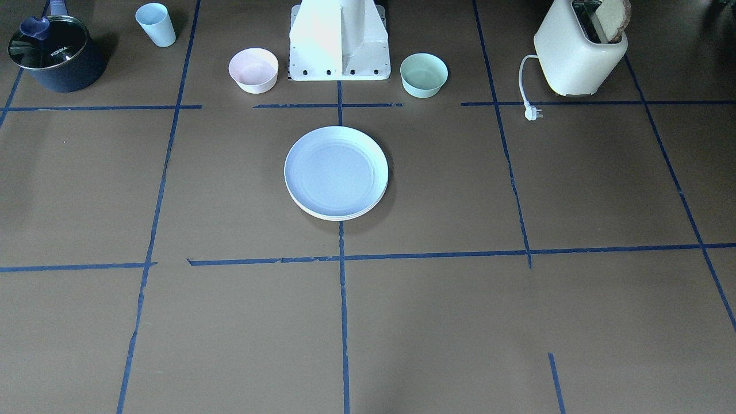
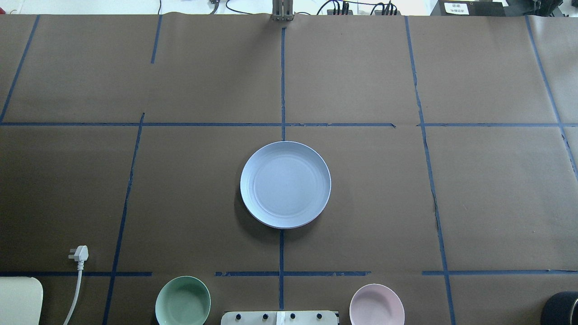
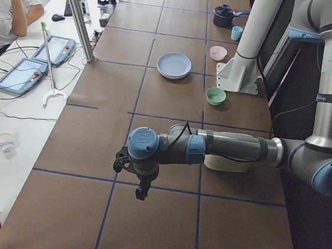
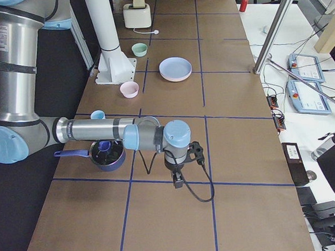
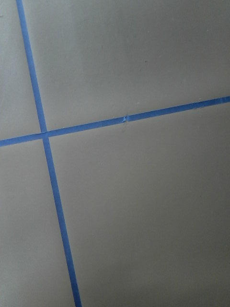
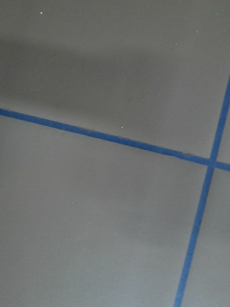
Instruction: Stack three plates with pink and blue
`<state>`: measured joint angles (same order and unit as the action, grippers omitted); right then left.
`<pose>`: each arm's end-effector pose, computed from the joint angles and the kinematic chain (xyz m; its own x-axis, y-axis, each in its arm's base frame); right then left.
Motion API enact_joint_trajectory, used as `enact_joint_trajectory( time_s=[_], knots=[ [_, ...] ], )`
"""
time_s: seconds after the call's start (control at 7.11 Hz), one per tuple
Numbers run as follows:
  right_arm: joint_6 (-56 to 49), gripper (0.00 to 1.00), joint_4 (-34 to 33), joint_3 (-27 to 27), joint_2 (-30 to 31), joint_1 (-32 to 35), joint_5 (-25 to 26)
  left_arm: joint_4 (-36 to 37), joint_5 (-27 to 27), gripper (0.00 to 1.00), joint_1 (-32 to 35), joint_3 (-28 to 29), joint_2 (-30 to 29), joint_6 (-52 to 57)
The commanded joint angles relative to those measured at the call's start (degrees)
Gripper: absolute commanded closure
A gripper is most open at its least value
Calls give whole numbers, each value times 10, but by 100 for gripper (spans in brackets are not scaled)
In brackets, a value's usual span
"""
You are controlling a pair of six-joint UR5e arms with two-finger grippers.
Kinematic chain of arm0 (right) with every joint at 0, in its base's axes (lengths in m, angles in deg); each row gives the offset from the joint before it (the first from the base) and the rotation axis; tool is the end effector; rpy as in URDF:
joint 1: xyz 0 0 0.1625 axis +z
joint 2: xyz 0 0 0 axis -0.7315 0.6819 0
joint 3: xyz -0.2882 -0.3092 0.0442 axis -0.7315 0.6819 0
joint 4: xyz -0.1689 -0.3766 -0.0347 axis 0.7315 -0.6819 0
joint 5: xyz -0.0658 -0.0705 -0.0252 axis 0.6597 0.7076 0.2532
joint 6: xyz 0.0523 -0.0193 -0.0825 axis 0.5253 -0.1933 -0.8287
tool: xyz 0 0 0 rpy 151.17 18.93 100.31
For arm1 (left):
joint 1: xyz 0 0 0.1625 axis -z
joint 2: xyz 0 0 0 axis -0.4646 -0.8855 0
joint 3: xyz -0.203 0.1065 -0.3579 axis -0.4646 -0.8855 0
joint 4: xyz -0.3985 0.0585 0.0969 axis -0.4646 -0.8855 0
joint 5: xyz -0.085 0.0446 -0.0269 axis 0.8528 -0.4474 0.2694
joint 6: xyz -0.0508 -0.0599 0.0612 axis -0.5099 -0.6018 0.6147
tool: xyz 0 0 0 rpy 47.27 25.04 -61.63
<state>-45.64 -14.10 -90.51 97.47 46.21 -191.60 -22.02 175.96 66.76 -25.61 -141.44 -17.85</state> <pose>0.0872 -0.3798 0.6726 0.7116 -0.1949 0.6751 0.1719 0.9799 0.1017 -0.0952 -0.4334 0.6558 0.6685 0.2063 -0.7146 -0.1579 0.9782 0.1348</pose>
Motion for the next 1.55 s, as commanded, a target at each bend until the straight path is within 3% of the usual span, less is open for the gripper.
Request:
enact_joint_trajectory(
  time_s=[0.0, 1.41],
  knots=[
    [2, 0, -1, -1, 7, 6, -6, -1, -1, 0, 0, -3, 3, 1],
    [0, 0, 0, 0, 7, 6, -17, -2, 0, 0, 0, -4, 10, 1]
  ],
)
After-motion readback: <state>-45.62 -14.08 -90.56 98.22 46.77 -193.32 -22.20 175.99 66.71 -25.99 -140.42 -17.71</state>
